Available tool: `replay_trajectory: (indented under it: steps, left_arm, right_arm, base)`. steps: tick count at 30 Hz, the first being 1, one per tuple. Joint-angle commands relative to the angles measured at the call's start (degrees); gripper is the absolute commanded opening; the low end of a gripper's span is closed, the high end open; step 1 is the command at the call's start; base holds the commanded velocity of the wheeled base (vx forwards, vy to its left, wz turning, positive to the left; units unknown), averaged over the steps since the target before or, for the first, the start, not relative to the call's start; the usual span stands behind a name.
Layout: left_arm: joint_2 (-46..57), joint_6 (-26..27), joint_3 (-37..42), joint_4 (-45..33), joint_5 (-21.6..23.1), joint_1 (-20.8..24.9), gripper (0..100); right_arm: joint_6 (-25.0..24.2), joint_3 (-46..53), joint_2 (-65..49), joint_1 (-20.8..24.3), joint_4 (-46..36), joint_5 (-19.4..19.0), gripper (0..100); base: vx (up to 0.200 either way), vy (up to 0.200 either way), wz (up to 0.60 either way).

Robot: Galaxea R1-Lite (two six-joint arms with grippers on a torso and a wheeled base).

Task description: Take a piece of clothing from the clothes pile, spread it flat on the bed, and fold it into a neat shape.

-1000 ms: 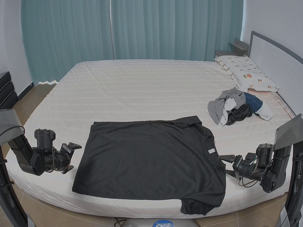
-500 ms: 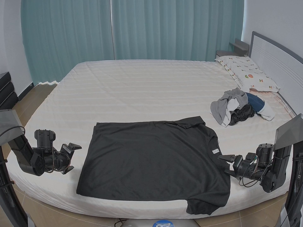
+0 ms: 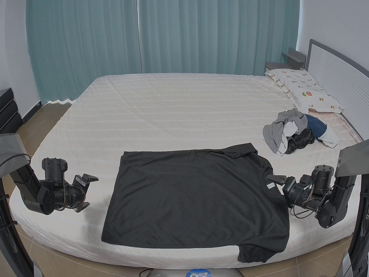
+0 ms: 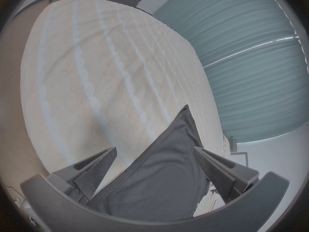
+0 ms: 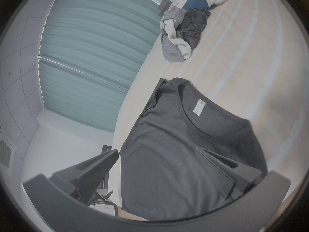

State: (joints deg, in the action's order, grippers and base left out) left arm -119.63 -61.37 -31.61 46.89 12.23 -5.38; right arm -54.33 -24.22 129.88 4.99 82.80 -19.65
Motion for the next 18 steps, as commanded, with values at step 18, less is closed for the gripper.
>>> replay_trajectory:
  steps: [18]
  left_arm:
    - [0.10, -0.42, 0.41, 0.22, -0.27, 0.10, 100]
  right_arm:
    - [-0.33, -58.04, 17.78, 7.58, -46.41, 16.14, 100]
  base:
    - [0.033, 0.000, 0.00]
